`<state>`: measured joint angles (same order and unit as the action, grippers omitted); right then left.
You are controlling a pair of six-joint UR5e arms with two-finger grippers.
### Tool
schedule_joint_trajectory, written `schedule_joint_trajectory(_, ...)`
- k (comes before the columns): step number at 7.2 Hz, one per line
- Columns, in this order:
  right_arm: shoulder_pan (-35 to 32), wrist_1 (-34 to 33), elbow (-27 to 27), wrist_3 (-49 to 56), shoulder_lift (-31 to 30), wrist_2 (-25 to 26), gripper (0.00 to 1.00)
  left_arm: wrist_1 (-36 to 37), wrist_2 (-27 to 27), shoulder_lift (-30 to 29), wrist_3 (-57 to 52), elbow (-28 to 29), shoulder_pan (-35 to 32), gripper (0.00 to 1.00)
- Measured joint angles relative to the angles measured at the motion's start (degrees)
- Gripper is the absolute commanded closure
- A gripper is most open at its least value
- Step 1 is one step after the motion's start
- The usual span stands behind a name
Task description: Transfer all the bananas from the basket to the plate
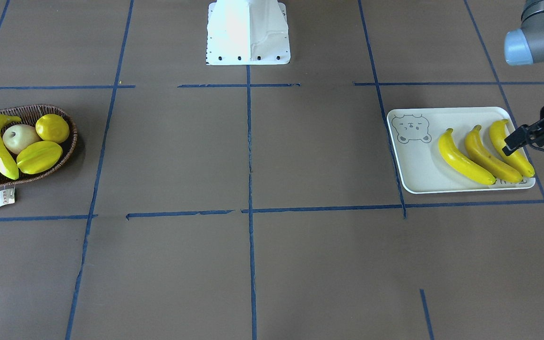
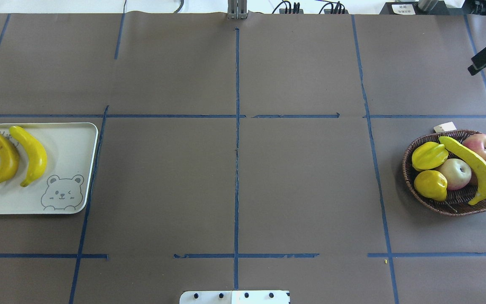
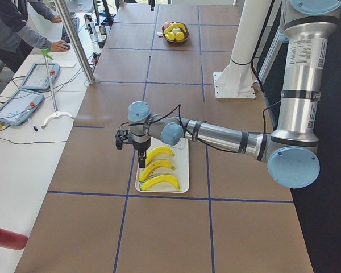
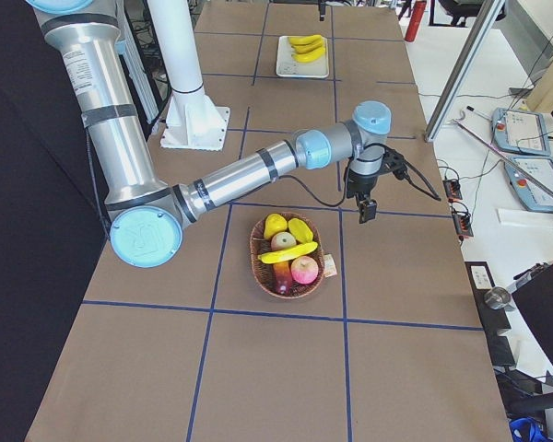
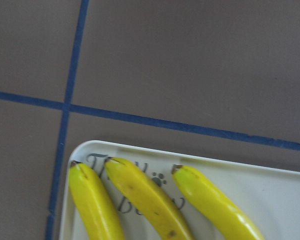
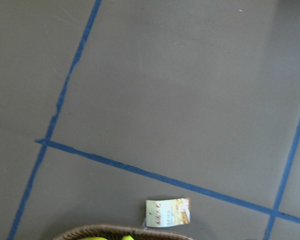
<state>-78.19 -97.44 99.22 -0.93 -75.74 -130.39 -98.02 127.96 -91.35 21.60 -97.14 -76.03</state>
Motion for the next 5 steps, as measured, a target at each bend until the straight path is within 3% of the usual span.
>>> schedule_joint_trajectory(2,-8.04,0.15,-3.92,11.7,-4.3,-2.98,0.01,2.35,1.34,0.09,-14.9,3.02,-6.74,0.0)
schedule_joint_trajectory(5,-9.51,0.55,-3.15,11.71,-7.69,-5.85,0.03,1.49,7.58,-2.3,-4.47,1.39,-7.83,0.0)
